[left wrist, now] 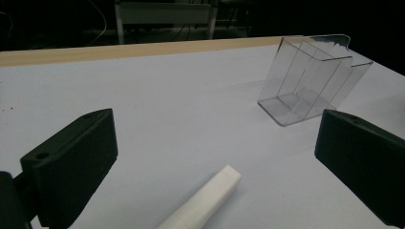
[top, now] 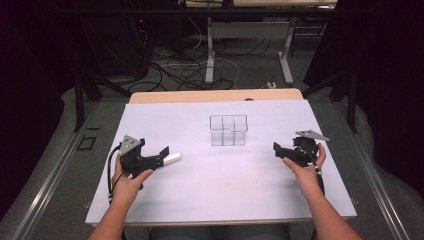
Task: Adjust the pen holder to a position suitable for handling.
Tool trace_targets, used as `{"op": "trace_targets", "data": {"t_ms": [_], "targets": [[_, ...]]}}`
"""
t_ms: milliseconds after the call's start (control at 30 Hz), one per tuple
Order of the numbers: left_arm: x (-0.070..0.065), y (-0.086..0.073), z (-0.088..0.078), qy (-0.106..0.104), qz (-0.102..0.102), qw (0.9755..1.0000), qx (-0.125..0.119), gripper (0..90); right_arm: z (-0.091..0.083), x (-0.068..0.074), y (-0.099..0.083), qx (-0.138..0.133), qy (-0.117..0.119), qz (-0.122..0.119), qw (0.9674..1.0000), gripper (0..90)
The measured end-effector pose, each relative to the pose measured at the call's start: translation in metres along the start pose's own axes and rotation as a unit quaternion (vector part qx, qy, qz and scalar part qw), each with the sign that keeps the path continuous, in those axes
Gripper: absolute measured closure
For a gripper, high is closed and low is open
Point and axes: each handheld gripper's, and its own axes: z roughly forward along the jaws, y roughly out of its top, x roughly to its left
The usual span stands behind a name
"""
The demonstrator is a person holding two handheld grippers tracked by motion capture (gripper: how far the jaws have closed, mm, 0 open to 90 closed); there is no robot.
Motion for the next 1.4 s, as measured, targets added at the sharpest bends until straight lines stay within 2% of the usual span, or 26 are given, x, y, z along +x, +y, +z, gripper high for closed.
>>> {"op": "trace_targets", "data": {"t_ms": [267,467,600,700,733,833,933,1033,1100,1133,1200,1233,1267,1367,1400], "targets": [[0.001,0.0,0.0,0.003,-0.007,1.0,0.001,0.8,0.0,0.007,0.003,-0.01,0.002,-0.035,0.9994,6.9],[0.001,-0.001,-0.002,0.007,-0.009,0.9999,-0.002,1.1,0.003,0.016,0.011,-0.011,0.006,-0.039,0.9992,12.7],[0.002,-0.001,-0.003,0.011,-0.012,0.9999,-0.002,1.4,0.004,0.023,0.021,-0.016,0.02,-0.058,0.998,14.5],[0.002,-0.002,-0.004,0.013,-0.011,0.9999,0.001,1.6,0.008,0.029,0.031,-0.019,0.029,-0.062,0.9975,16.2],[0.002,-0.002,-0.004,0.013,-0.011,0.9999,0.001,1.6,0.009,0.031,0.034,-0.018,0.034,-0.061,0.9974,18.1],[0.003,-0.003,-0.006,0.016,-0.012,0.9998,0.001,1.7,0.014,0.036,0.043,-0.017,0.046,-0.079,0.9957,25.5],[0.005,-0.004,-0.007,0.02,-0.016,0.9997,-0.001,1.8,0.018,0.042,0.054,-0.004,0.057,-0.109,0.9924,30.0],[0.006,-0.005,-0.008,0.021,-0.015,0.9997,0.002,1.9,0.022,0.049,0.067,0.004,0.067,-0.141,0.9877,34.7],[0.006,-0.005,-0.008,0.021,-0.015,0.9997,0.003,2.0,0.022,0.051,0.071,0.007,0.069,-0.149,0.9864,35.6],[0.006,-0.005,-0.009,0.021,-0.016,0.9996,0.004,2.0,0.024,0.056,0.079,0.013,0.077,-0.164,0.9834,39.7],[0.006,-0.005,-0.009,0.022,-0.015,0.9996,0.004,2.1,0.027,0.062,0.087,0.028,0.089,-0.175,0.9801,40.9],[0.006,-0.005,-0.009,0.022,-0.015,0.9996,0.004,2.1,0.027,0.062,0.087,0.028,0.089,-0.175,0.9801,40.9],[0.006,-0.006,-0.009,0.022,-0.016,0.9996,0.005,2.1,0.03,0.068,0.093,0.038,0.096,-0.195,0.9754,42.0],[0.006,-0.006,-0.009,0.023,-0.018,0.9996,0.003,2.1,0.035,0.077,0.099,0.052,0.097,-0.226,0.968,43.9],[0.006,-0.006,-0.009,0.023,-0.018,0.9996,0.003,2.1,0.035,0.077,0.099,0.052,0.097,-0.226,0.968,43.9]]}}
